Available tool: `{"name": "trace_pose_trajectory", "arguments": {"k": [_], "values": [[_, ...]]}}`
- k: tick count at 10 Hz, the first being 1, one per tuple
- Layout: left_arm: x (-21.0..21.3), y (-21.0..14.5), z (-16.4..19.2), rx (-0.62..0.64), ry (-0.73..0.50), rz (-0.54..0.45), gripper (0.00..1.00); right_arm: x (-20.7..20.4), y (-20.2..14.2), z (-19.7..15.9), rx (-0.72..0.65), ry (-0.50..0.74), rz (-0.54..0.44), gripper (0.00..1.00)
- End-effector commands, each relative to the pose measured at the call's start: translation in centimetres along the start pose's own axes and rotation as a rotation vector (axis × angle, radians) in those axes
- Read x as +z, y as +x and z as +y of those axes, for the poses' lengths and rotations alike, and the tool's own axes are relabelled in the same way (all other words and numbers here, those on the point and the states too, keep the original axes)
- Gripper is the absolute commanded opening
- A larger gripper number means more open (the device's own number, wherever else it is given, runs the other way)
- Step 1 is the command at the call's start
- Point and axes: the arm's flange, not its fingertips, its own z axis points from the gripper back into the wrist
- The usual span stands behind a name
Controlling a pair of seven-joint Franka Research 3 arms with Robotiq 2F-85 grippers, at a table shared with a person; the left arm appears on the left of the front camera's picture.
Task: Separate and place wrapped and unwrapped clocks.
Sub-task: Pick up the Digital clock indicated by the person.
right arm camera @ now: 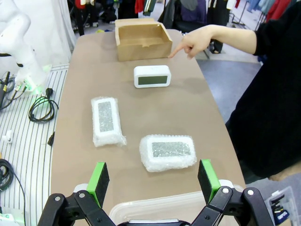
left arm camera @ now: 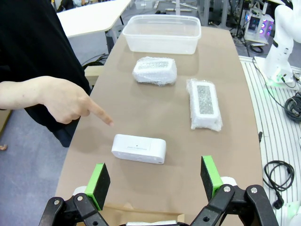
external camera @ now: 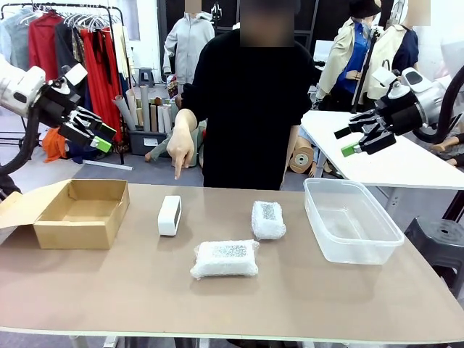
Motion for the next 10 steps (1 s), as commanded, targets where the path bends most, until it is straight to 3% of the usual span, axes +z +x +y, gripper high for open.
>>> {"name": "trace_pose_trajectory", "arguments": {"k": [1, 8, 10], "values": [[0.1, 0.1, 0.0, 0.0, 0.001, 0.0, 1.0, -0.1, 0.0, 0.2, 0.002, 0.002, -0.002, 1.0], [0.1, 0.1, 0.0, 0.0, 0.001, 0.0, 1.0, 0.0, 0.0, 0.0, 0.0, 0.0, 0.0, 1.0], [0.1, 0.1, 0.0, 0.0, 0.001, 0.0, 1.0, -2.2, 2.2, 0.4, -0.073, -0.016, 0.009, 1.0]]}}
